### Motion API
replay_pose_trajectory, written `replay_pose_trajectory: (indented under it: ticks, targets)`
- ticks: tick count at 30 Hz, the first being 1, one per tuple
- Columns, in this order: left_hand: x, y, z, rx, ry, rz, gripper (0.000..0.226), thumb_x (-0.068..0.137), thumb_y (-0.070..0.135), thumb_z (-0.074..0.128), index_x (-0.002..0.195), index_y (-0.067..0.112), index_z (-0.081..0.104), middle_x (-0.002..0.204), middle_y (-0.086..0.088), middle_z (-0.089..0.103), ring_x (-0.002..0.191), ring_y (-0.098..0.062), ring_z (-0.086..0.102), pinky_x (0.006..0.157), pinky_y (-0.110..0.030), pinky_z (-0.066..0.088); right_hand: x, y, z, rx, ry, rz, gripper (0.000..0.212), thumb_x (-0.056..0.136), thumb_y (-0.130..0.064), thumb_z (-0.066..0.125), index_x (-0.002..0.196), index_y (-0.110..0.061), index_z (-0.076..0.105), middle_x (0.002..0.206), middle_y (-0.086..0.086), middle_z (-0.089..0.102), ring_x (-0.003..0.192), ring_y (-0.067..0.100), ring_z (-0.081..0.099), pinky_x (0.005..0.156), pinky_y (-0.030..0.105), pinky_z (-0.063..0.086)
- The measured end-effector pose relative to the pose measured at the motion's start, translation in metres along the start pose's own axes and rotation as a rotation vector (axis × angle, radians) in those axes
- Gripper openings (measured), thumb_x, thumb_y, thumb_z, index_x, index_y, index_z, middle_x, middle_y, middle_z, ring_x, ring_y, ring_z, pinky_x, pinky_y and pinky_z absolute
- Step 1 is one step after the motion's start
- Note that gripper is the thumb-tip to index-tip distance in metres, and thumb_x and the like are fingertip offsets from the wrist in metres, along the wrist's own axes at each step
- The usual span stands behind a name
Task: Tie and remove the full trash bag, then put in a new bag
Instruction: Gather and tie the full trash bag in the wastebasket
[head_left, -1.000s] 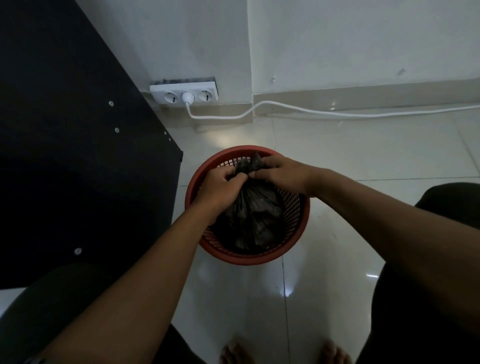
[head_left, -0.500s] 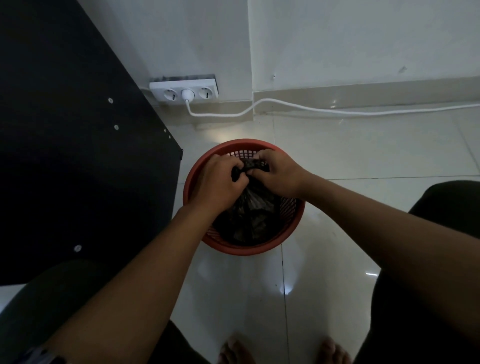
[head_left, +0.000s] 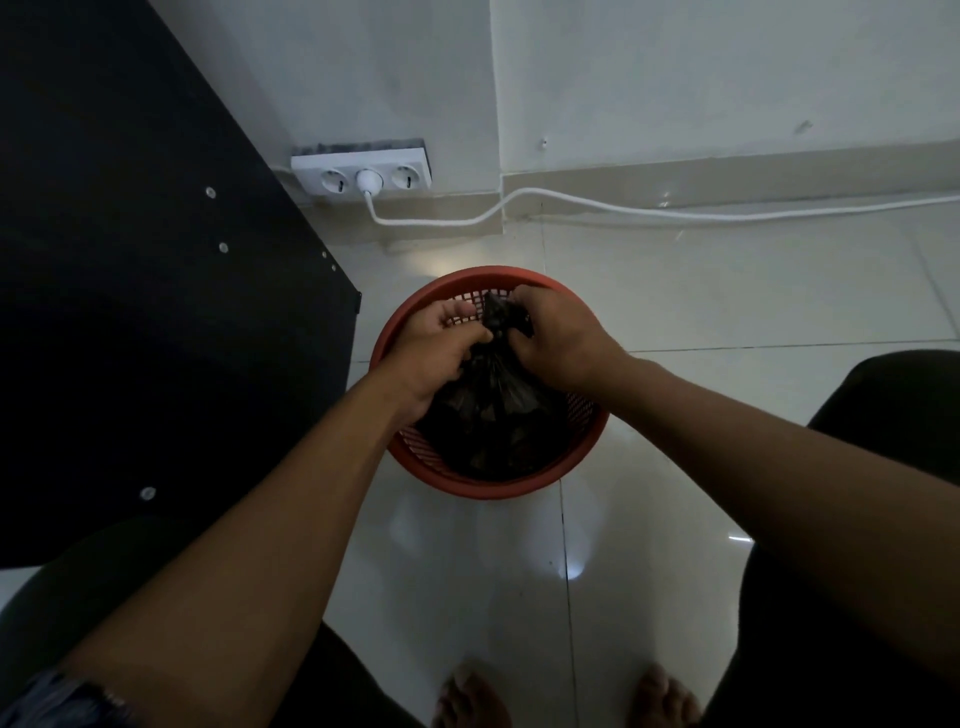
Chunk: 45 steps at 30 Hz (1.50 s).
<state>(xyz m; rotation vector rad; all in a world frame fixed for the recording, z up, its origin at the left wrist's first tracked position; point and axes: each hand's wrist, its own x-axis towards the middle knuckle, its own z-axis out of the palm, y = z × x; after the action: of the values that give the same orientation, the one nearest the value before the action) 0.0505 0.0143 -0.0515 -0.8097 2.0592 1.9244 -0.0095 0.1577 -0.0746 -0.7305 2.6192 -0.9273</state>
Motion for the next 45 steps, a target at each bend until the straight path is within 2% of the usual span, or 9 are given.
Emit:
replay_pose_trajectory:
  ticks: [6, 11, 16, 26, 30, 33, 35, 39, 45]
  targets:
    - [0.007, -0.005, -0.007, -0.192, -0.092, -0.122, 0.014, 0.094, 0.006, 0.051, 0.088, 0.018, 0.054, 0.066, 0.005, 0.045, 0.048, -0.003, 0.037, 0.04, -0.016, 0.023, -0.012, -0.005, 0.014, 0.14, 0.212, -0.057, 0.025, 0.086, -0.011, 0.064, 0.104, -0.019, 0.049, 0.102, -0.006, 0.048, 0.083, 0.015, 0.053, 0.068, 0.02, 0.045]
    - [0.013, -0.012, -0.007, -0.31, -0.033, -0.143, 0.011, 0.093, 0.007, 0.052, 0.092, 0.017, 0.055, 0.066, 0.005, 0.048, 0.049, -0.003, 0.041, 0.04, -0.016, 0.026, -0.02, -0.002, 0.011, 0.013, 0.33, -0.168, 0.014, 0.083, -0.02, 0.064, 0.096, -0.019, 0.062, 0.112, -0.002, 0.042, 0.086, 0.01, 0.049, 0.063, 0.009, 0.037]
    - [0.012, -0.014, -0.007, -0.322, 0.011, -0.136, 0.015, 0.092, 0.004, 0.057, 0.097, 0.019, 0.057, 0.071, 0.004, 0.057, 0.052, -0.004, 0.048, 0.041, -0.016, 0.031, -0.019, -0.002, 0.014, 0.132, 0.128, -0.015, 0.013, 0.091, -0.022, 0.062, 0.1, -0.021, 0.072, 0.098, -0.011, 0.061, 0.084, 0.002, 0.056, 0.079, 0.017, 0.047]
    - [0.008, -0.013, -0.003, -0.102, 0.03, -0.129, 0.021, 0.093, 0.009, 0.055, 0.113, 0.016, 0.058, 0.082, 0.001, 0.06, 0.067, -0.008, 0.053, 0.054, -0.021, 0.037, -0.014, 0.0, 0.01, 0.273, 0.017, 0.047, 0.018, 0.094, -0.022, 0.064, 0.107, -0.016, 0.075, 0.098, -0.01, 0.069, 0.079, -0.005, 0.058, 0.074, 0.008, 0.043]
    - [0.003, -0.008, -0.001, 0.313, 0.089, 0.081, 0.036, 0.092, 0.015, 0.063, 0.125, 0.022, 0.051, 0.102, 0.002, 0.066, 0.088, -0.01, 0.062, 0.069, -0.021, 0.046, -0.013, 0.004, 0.015, 0.228, 0.046, 0.084, 0.02, 0.097, -0.02, 0.06, 0.108, -0.016, 0.076, 0.102, -0.001, 0.075, 0.083, 0.005, 0.062, 0.087, 0.023, 0.051]
    - [0.003, -0.009, -0.006, 0.721, 0.091, 0.473, 0.057, 0.084, 0.013, 0.07, 0.135, 0.028, 0.051, 0.134, 0.003, 0.052, 0.119, -0.011, 0.051, 0.096, -0.023, 0.042, -0.01, 0.002, 0.012, 0.159, 0.025, 0.055, 0.02, 0.098, -0.019, 0.056, 0.105, -0.015, 0.074, 0.091, -0.006, 0.069, 0.073, 0.0, 0.058, 0.071, 0.013, 0.045]
    - [0.003, -0.013, -0.006, 0.745, -0.022, 0.572, 0.057, 0.084, 0.009, 0.068, 0.137, 0.024, 0.054, 0.14, 0.004, 0.051, 0.128, -0.01, 0.046, 0.107, -0.023, 0.036, -0.008, 0.0, 0.006, 0.098, -0.036, 0.003, 0.016, 0.098, -0.018, 0.055, 0.097, -0.018, 0.071, 0.084, -0.009, 0.063, 0.067, -0.003, 0.055, 0.061, 0.008, 0.036]
    - [0.002, -0.023, 0.002, 0.605, -0.005, 0.621, 0.036, 0.089, 0.006, 0.065, 0.124, 0.015, 0.066, 0.107, 0.01, 0.065, 0.1, -0.005, 0.059, 0.083, 0.002, 0.04, -0.003, 0.0, -0.007, -0.041, -0.143, -0.078, 0.013, 0.098, -0.02, 0.054, 0.087, -0.023, 0.061, 0.077, -0.013, 0.055, 0.067, -0.003, 0.05, 0.064, 0.013, 0.033]
    - [0.004, -0.038, -0.001, 0.634, 0.049, 0.684, 0.016, 0.089, 0.012, 0.069, 0.103, 0.006, 0.075, 0.095, -0.002, 0.073, 0.085, -0.01, 0.064, 0.073, -0.004, 0.046, 0.006, -0.003, -0.024, -0.182, -0.269, -0.081, 0.018, 0.1, -0.023, 0.049, 0.103, -0.013, 0.064, 0.098, 0.0, 0.059, 0.09, 0.017, 0.054, 0.079, 0.03, 0.042]
